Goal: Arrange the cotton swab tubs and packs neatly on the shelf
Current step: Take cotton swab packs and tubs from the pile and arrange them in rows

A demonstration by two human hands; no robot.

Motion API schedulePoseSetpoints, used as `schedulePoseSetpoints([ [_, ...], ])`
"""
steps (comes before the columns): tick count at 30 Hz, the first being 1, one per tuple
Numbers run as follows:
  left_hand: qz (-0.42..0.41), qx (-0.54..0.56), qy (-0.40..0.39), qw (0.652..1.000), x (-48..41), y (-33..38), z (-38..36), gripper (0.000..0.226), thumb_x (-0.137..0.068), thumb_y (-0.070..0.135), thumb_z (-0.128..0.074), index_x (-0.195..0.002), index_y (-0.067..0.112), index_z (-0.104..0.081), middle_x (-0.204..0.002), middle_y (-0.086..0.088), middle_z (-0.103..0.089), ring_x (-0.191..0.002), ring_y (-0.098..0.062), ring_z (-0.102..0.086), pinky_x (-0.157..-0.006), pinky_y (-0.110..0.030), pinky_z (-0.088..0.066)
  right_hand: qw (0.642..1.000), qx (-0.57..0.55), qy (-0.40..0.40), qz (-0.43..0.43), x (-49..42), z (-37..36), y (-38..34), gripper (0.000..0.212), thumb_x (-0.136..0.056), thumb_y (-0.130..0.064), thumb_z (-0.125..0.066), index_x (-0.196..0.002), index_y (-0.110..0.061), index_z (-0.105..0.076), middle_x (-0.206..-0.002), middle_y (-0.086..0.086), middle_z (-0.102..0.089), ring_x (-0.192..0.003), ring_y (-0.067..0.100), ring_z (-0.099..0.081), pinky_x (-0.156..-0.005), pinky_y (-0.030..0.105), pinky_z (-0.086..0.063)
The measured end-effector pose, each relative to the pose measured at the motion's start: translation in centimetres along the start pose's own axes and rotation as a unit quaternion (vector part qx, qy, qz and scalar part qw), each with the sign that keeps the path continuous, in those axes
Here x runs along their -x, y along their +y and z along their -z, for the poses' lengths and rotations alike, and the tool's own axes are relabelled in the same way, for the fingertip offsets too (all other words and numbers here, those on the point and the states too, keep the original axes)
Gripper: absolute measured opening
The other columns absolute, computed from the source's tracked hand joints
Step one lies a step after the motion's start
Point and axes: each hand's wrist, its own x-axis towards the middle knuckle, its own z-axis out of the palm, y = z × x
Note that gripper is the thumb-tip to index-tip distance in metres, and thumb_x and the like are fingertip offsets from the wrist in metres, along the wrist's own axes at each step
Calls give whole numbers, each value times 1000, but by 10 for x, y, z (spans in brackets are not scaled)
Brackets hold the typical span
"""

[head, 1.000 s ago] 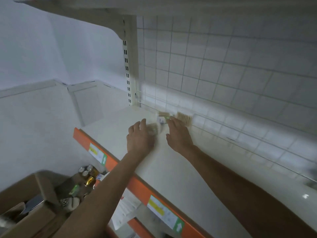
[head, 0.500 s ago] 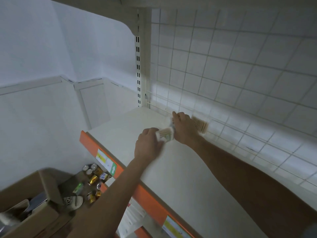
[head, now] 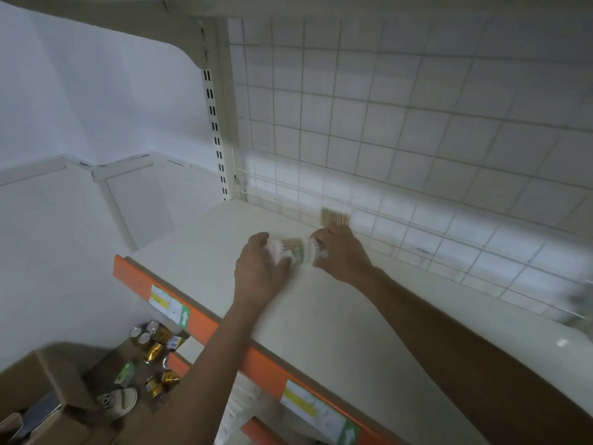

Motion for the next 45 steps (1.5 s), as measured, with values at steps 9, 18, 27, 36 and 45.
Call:
schedulePoseSetpoints([
  [9,-60,91,6,994,65,56,-31,52,-80,31,-72,-127,15,-56,-117,4,-60,-99,-14,-59,-77,-2,-38,963,-188,39,-188,110,66,33,32,-78,-37,-72,-96,-16,-56,-84,-6,-52,-73,9,-47,-59,22,-35],
  [18,-155,151,-45,975,169,153,-73,57,-81,29,-72,-133,17,-53,-126,-4,-55,-98,-11,-57,-82,-11,-40,847,-414,195,-270,269,143,56,21,-81,-35,-71,-91,-25,-55,-87,-4,-62,-82,14,-62,-70,29,-50],
  [27,-186,193,-124,955,312,242,-113,79,-57,66,-62,-126,29,-55,-97,19,-58,-93,-9,-62,-88,-35,-53,843,-426,264,-196,440,225,78,44,-89,-25,-62,-129,-38,-48,-86,-10,-54,-73,7,-56,-69,21,-50],
  [36,-222,210,-228,925,431,314,-175,71,-61,61,-65,-126,33,-55,-107,17,-62,-101,-11,-61,-92,-38,-50,828,-387,316,-254,579,276,123,39,-93,-21,-57,-127,-36,-47,-132,-1,-50,-87,7,-56,-77,20,-48],
  [45,-330,179,-273,886,490,384,-247,53,-75,39,-74,-124,24,-58,-124,4,-57,-114,-15,-52,-97,-32,-43,772,-375,398,-325,653,309,182,48,-82,-8,-70,-118,-29,-49,-109,-4,-59,-80,5,-60,-65,18,-50],
])
